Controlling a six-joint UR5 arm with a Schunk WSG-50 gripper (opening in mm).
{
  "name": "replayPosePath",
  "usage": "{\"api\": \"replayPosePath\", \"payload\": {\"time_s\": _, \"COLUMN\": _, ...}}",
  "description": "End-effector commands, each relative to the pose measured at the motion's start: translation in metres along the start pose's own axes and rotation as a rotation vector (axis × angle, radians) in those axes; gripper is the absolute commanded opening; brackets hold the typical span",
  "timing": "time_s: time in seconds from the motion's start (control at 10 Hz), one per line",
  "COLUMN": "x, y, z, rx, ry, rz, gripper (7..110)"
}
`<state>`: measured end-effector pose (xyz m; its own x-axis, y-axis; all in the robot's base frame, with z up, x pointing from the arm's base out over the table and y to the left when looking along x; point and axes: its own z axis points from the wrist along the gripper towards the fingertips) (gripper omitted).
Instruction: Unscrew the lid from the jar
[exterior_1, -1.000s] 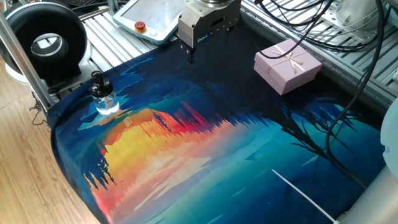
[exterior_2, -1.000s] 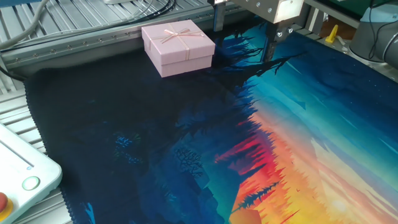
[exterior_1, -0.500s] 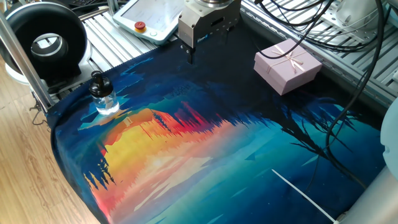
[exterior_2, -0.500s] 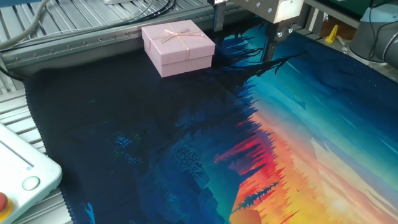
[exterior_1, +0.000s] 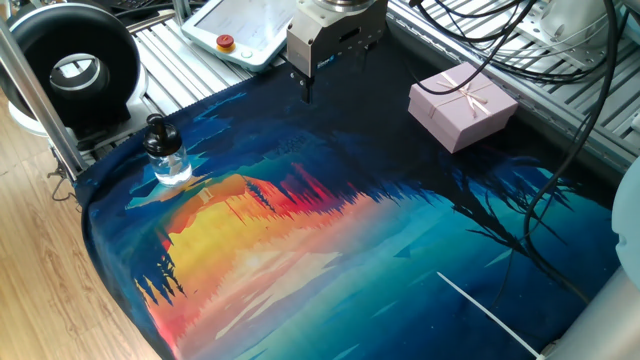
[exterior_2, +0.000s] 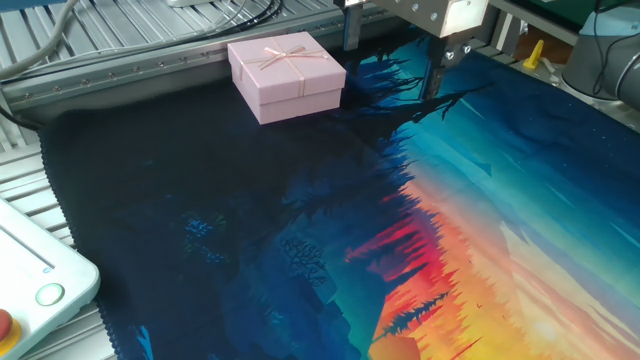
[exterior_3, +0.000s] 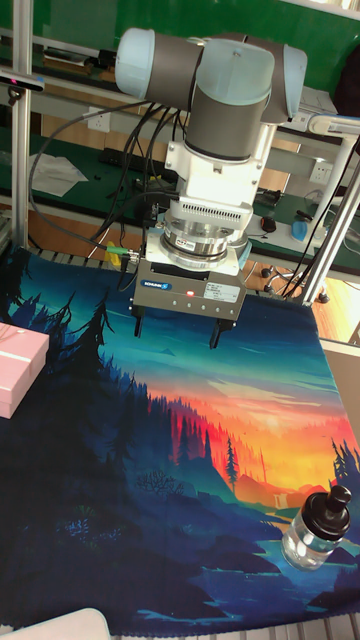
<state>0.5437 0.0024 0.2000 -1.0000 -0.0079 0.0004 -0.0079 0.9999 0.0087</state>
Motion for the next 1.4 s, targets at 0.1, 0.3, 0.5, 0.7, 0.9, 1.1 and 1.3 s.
{"api": "replayPosePath", "payload": {"time_s": 0.1, "x": 0.0339, "y": 0.0272, "z": -0.0030, "rx": -0.087, "ry": 0.143, "rz": 0.095, "gripper": 7}}
{"api": "replayPosePath", "payload": {"time_s": 0.3, "x": 0.0334, "y": 0.0262, "z": -0.0025, "rx": -0.084, "ry": 0.141, "rz": 0.095, "gripper": 7}}
{"api": "replayPosePath", "payload": {"time_s": 0.5, "x": 0.0334, "y": 0.0258, "z": -0.0022, "rx": -0.083, "ry": 0.141, "rz": 0.094, "gripper": 7}}
{"api": "replayPosePath", "payload": {"time_s": 0.7, "x": 0.0333, "y": 0.0257, "z": -0.0021, "rx": -0.083, "ry": 0.141, "rz": 0.094, "gripper": 7}}
{"api": "replayPosePath", "payload": {"time_s": 0.9, "x": 0.0326, "y": 0.0260, "z": -0.0022, "rx": -0.085, "ry": 0.138, "rz": 0.096, "gripper": 7}}
{"api": "replayPosePath", "payload": {"time_s": 1.1, "x": 0.0325, "y": 0.0258, "z": -0.0023, "rx": -0.085, "ry": 0.138, "rz": 0.096, "gripper": 7}}
{"api": "replayPosePath", "payload": {"time_s": 1.3, "x": 0.0299, "y": 0.0255, "z": -0.0021, "rx": -0.085, "ry": 0.127, "rz": 0.094, "gripper": 7}}
